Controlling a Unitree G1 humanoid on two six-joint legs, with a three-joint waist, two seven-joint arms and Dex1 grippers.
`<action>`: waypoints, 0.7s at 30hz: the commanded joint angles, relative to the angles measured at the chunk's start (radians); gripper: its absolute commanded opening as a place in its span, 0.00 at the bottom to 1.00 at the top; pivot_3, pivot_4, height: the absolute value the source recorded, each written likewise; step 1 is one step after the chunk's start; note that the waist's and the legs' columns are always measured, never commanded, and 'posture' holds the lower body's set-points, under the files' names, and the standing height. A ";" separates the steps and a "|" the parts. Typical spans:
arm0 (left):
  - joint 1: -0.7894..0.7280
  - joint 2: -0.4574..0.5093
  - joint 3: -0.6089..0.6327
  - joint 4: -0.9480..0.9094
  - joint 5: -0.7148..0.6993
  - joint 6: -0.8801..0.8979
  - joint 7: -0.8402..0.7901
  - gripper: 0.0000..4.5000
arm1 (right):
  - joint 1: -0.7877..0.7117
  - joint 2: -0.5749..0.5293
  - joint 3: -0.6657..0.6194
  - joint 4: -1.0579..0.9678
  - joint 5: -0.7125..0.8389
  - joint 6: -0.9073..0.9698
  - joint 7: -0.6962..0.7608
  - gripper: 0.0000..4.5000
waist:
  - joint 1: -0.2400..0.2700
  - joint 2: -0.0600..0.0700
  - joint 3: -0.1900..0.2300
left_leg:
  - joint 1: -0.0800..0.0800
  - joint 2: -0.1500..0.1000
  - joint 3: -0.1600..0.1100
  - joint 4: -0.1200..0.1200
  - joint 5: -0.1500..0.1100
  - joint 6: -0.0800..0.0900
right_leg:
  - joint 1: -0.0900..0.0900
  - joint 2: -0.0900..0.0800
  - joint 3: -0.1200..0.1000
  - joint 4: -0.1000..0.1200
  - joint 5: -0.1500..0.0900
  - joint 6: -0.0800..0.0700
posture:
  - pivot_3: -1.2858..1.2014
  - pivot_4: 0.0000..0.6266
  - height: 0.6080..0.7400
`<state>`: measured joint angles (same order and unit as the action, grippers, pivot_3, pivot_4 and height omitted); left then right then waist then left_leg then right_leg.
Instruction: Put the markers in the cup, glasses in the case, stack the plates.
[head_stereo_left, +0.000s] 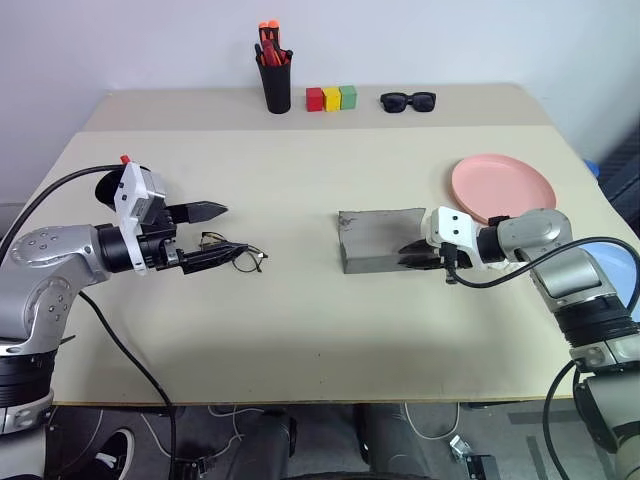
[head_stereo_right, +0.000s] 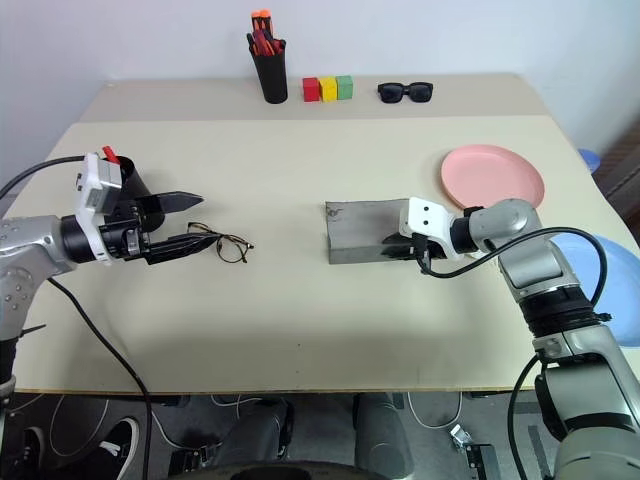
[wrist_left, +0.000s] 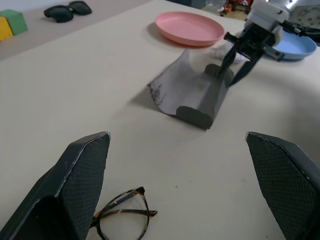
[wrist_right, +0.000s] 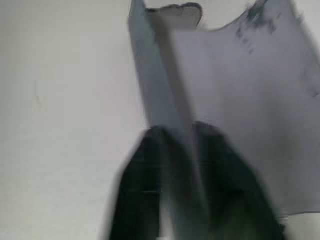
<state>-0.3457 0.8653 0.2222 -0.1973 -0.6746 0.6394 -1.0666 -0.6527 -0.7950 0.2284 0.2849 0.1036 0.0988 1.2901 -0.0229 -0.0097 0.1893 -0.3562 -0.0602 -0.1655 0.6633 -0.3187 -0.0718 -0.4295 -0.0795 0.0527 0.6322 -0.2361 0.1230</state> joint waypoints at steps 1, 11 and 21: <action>0.003 0.014 0.024 -0.008 0.006 -0.029 -0.009 1.00 | -0.014 0.004 0.010 0.029 -0.026 -0.029 0.023 0.01 | 0.002 0.000 0.000 | 0.000 0.000 0.000 0.000 0.000 0.000 | 0.000 0.000 0.000 0.000 0.000 0.000 | 0.52 0.24 1.00; 0.014 0.014 0.028 0.008 0.019 -0.055 -0.015 1.00 | -0.034 0.016 0.012 0.033 -0.031 -0.038 0.064 0.01 | 0.003 0.000 0.000 | 0.000 0.000 0.000 0.000 0.000 0.000 | 0.000 0.000 0.000 0.000 0.000 0.000 | 0.52 0.24 1.00; 0.024 0.011 0.035 0.007 0.003 -0.051 -0.026 1.00 | -0.104 0.017 -0.118 -0.123 0.209 0.259 0.147 0.52 | 0.005 0.000 0.000 | -0.001 0.000 -0.001 0.000 0.000 0.000 | 0.000 0.000 0.000 0.000 0.000 0.000 | 0.52 0.24 1.00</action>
<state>-0.3189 0.8654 0.2225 -0.1741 -0.6510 0.5936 -1.0846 -0.7209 -0.7655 0.1645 0.2118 0.2642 0.3298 1.4395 -0.0181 -0.0093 0.1896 -0.3573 -0.0599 -0.1662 0.6634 -0.3187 -0.0717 -0.4298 -0.0794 0.0524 0.6320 -0.2359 0.1227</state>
